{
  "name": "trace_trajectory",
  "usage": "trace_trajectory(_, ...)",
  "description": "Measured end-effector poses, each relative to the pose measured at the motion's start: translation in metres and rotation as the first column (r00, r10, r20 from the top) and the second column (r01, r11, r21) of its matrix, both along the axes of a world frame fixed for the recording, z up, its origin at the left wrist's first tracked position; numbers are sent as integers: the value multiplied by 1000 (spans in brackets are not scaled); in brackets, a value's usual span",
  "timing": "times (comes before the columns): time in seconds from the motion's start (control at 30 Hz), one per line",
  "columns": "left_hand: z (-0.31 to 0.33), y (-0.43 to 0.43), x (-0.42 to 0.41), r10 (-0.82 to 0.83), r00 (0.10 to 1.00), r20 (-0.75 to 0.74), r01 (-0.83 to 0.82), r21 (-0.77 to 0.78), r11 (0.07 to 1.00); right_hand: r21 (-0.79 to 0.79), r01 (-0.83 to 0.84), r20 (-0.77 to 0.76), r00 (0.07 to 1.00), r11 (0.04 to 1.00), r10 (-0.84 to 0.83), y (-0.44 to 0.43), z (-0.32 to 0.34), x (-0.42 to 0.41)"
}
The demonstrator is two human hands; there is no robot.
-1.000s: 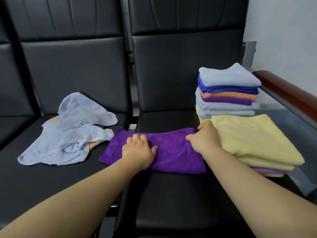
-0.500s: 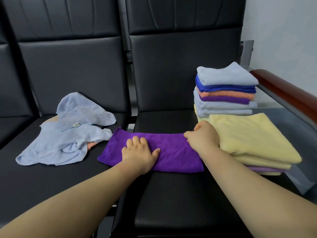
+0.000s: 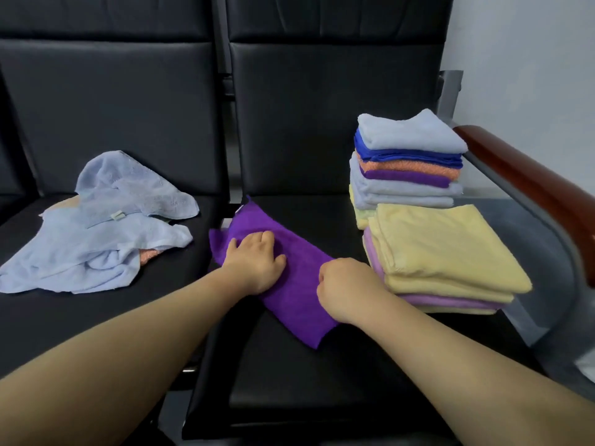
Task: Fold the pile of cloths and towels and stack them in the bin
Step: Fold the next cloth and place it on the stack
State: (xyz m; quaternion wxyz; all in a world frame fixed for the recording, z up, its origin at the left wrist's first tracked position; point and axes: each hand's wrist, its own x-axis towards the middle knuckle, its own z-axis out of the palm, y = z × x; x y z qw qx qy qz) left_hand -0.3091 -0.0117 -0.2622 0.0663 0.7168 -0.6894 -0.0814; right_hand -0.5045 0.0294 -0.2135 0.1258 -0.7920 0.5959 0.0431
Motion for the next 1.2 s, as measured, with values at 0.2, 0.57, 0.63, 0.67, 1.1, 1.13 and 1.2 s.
trace_trajectory(0.2,8,-6,-23,-341,940,0,338,121,933,81,-76,119,991,994,66,34,-1,-16)
trace_trajectory(0.57,9,72,-1,110,922,-371,-74,109,991,11,12,333,943,1000,-15,34,-17,-33)
trace_trajectory(0.63,15,89,-6,86,830,-551,-26,116,993,-6,33,330,944,999,-29,34,-19,-34)
trace_trajectory(0.67,21,99,-9,98,759,-643,0,149,989,-9,42,332,943,999,-36,35,-20,-34)
trace_trajectory(1.1,46,126,4,201,434,-878,222,320,921,189,-74,483,875,979,-27,54,-13,-46)
trace_trajectory(1.13,47,125,4,190,452,-872,209,311,927,178,-86,470,883,980,-8,55,-13,-46)
trace_trajectory(1.2,51,123,4,189,432,-882,198,297,934,148,-99,418,908,984,29,58,-14,-46)
